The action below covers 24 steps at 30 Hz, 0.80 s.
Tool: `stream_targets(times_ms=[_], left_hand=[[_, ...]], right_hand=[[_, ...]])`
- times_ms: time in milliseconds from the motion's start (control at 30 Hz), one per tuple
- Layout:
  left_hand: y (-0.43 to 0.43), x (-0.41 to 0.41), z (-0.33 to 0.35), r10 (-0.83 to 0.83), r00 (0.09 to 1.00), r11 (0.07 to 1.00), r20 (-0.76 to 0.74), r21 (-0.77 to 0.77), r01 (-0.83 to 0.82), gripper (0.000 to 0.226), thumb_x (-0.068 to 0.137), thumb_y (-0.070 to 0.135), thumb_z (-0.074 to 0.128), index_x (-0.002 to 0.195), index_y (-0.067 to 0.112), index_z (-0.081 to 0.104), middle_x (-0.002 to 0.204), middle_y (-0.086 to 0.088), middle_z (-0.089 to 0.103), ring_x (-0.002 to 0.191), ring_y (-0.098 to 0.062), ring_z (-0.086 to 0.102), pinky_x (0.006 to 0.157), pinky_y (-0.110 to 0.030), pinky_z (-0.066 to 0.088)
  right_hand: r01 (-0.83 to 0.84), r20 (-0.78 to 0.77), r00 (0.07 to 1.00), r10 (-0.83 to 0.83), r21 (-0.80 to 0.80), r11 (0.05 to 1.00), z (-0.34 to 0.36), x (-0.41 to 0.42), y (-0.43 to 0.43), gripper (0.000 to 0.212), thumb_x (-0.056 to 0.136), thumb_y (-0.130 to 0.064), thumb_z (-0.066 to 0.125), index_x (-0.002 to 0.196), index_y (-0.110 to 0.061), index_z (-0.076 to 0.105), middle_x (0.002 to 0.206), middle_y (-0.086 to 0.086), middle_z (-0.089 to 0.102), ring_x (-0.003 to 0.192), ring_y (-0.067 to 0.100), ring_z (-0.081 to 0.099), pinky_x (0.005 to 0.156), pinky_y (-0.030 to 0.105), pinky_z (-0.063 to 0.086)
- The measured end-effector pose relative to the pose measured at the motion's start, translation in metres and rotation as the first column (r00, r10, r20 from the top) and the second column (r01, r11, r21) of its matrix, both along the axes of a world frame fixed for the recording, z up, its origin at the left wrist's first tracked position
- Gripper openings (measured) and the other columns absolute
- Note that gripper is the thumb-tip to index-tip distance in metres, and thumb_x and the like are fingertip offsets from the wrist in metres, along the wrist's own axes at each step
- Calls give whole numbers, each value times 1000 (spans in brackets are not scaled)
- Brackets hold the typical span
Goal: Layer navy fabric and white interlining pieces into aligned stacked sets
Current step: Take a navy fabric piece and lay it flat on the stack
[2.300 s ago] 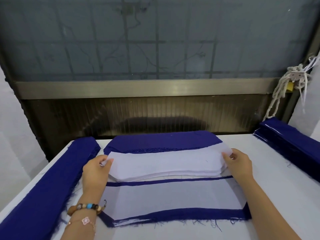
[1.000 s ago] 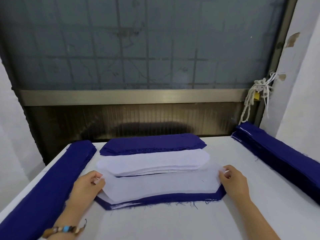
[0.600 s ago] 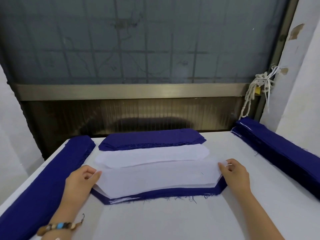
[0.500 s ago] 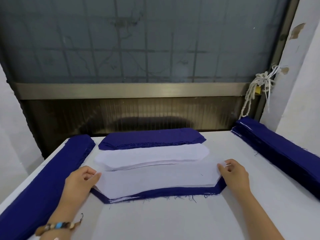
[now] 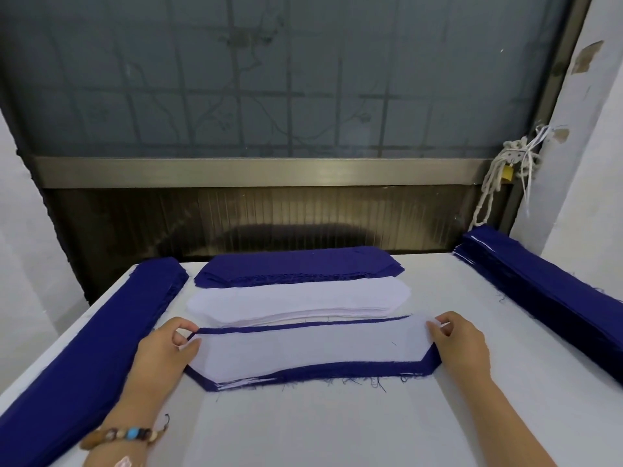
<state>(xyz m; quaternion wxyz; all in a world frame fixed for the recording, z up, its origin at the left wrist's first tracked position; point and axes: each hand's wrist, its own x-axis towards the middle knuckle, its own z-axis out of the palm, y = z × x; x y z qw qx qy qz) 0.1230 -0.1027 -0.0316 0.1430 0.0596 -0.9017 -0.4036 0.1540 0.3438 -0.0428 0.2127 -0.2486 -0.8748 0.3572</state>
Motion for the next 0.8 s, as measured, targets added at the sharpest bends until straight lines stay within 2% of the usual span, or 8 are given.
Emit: stream_targets(times_ms=[233, 333, 400, 500, 567, 633, 700, 800], left_hand=[[0, -2, -4, -10, 1000, 1000, 17, -11, 10, 14, 86, 9, 68, 93, 18, 61, 80, -7, 60, 72, -22, 59, 60, -27, 46], [-1, -2, -4, 2, 1000, 1000, -4, -10, -2, 18, 85, 2, 66, 93, 17, 62, 82, -6, 60, 72, -19, 59, 60, -25, 45], [0, -2, -4, 5, 999, 1000, -31, -25, -6, 22, 83, -2, 65, 93, 17, 62, 88, -7, 59, 74, -18, 57, 62, -25, 44], [3, 0, -2, -3, 995, 995, -97, -97, -6, 28, 83, -4, 66, 94, 21, 62, 95, -4, 56, 82, -17, 54, 68, -25, 43], [7, 2, -1, -78, 981, 995, -177, -82, 64, 29, 83, -4, 65, 91, 24, 64, 95, 3, 58, 88, -14, 55, 73, -24, 45], [10, 4, -2, -200, 950, 979, -241, -78, 187, 30, 83, -4, 66, 88, 25, 70, 93, 11, 63, 89, -7, 56, 76, -13, 44], [13, 5, -5, -296, 928, 955, -226, -83, 285, 30, 82, -4, 68, 84, 26, 73, 88, 12, 66, 91, -4, 56, 77, -5, 40], [14, 3, -9, -356, 921, 934, -159, -66, 350, 33, 82, 1, 72, 80, 34, 74, 91, 16, 65, 90, -5, 58, 81, -9, 43]], right_hand=[[59, 15, 998, -58, -33, 998, 1, 0, -1, 6, 89, -22, 57, 84, -20, 58, 77, -2, 63, 73, 22, 58, 66, 32, 44], [48, -12, 999, -48, -34, 998, 1, 1, -1, 9, 90, -17, 57, 96, -20, 51, 79, 2, 61, 74, 23, 58, 66, 34, 45], [26, -28, 999, -26, 8, 1000, 1, 1, -1, 16, 91, -14, 56, 101, -23, 49, 82, 6, 58, 73, 23, 57, 67, 34, 46], [0, -88, 996, 11, 123, 992, 1, 1, -3, 15, 92, -10, 55, 97, -22, 62, 93, 5, 52, 80, 22, 51, 75, 37, 48], [-32, -141, 988, 61, 204, 978, 2, 2, -7, 18, 92, -9, 55, 92, -22, 67, 95, 0, 52, 86, 20, 46, 79, 35, 45], [-85, -159, 979, 131, 265, 960, 2, 3, -10, 23, 91, -6, 55, 87, -24, 68, 93, -4, 55, 87, 20, 45, 79, 36, 42], [-152, -131, 972, 197, 292, 944, 3, 3, -12, 26, 90, -4, 55, 84, -25, 69, 91, -7, 58, 88, 19, 47, 80, 35, 39], [-234, -69, 961, 267, 307, 923, 2, 4, -12, 29, 86, 1, 55, 80, -24, 69, 87, -7, 62, 87, 19, 50, 81, 35, 40]])
